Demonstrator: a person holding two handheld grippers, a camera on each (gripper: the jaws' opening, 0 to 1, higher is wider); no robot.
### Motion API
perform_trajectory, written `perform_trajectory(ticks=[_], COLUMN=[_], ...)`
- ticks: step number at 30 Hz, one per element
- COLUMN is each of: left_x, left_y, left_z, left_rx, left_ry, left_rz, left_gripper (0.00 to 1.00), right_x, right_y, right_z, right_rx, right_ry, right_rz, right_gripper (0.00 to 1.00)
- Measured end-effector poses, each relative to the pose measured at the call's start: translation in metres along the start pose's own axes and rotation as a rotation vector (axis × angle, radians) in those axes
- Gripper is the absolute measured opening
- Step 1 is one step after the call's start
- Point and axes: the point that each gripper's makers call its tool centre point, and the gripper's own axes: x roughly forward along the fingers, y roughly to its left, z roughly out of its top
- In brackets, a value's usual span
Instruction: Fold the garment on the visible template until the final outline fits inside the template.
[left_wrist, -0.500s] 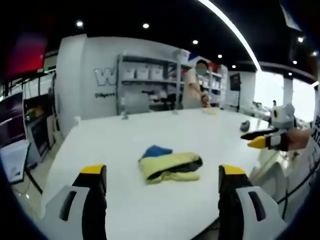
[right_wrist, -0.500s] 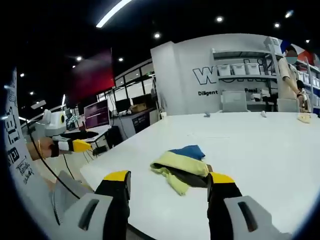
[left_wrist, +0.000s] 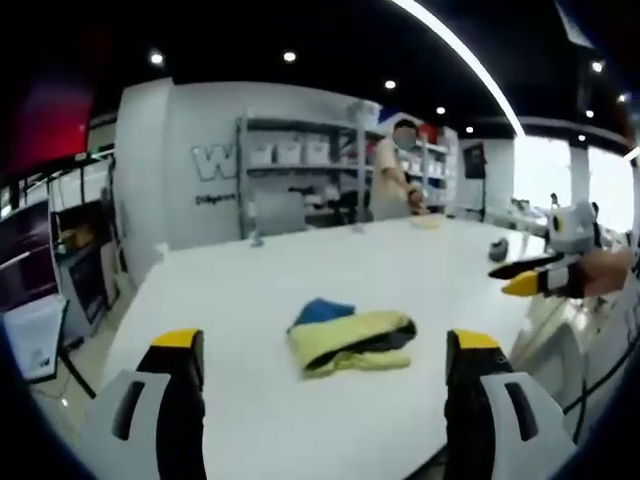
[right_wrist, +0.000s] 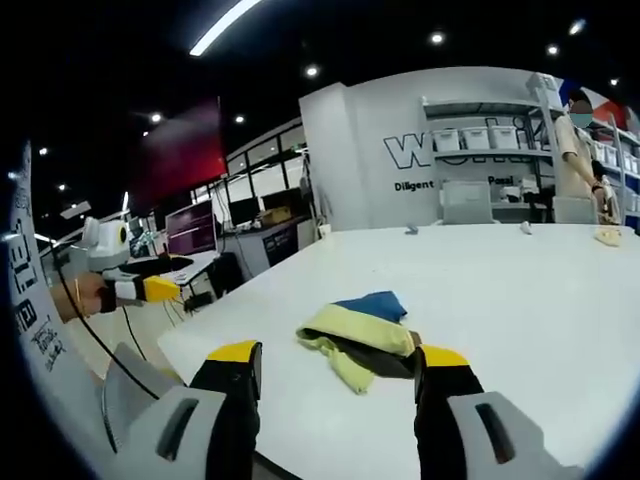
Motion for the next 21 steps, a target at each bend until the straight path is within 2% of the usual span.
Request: perform_trajectory(ticks=[8,9,14,18,21], left_x=[0.001,0.002,0.004,0.007,0.005], left_y=[0.001,-0.001,0.001,0.005,0.006], left_z=[0.006,0.006,0.000,0.001,0.002], left_rx=[0.017,0.021,0.030,0.030,0.026], left_ry=[-0.005,0.000,0.015,0.019,0.014], left_rz=[0.002,-0.002,-0.016,-0.011,-0.006], left_gripper=[0.94,0.94,0.92,0.92,0.92], right_x=[0.000,-0.002,-0.001,-0.001,-0.002], right_y=[-0.010,-0.010,-0.019,-0.030,-0.029], right_z=[0.010,0.015,0.015,0.024,0.027], right_rx=[-0.012,-0.018,-0.023,-0.015,-0.019], right_ry=[-0.020,-0.023,-0.013,-0.042,-0.043], right_rz=[-0.004,-0.009,-0.022,-0.044,-0.047], right_gripper=[0.59,0.59,0.59,0.59,0.59])
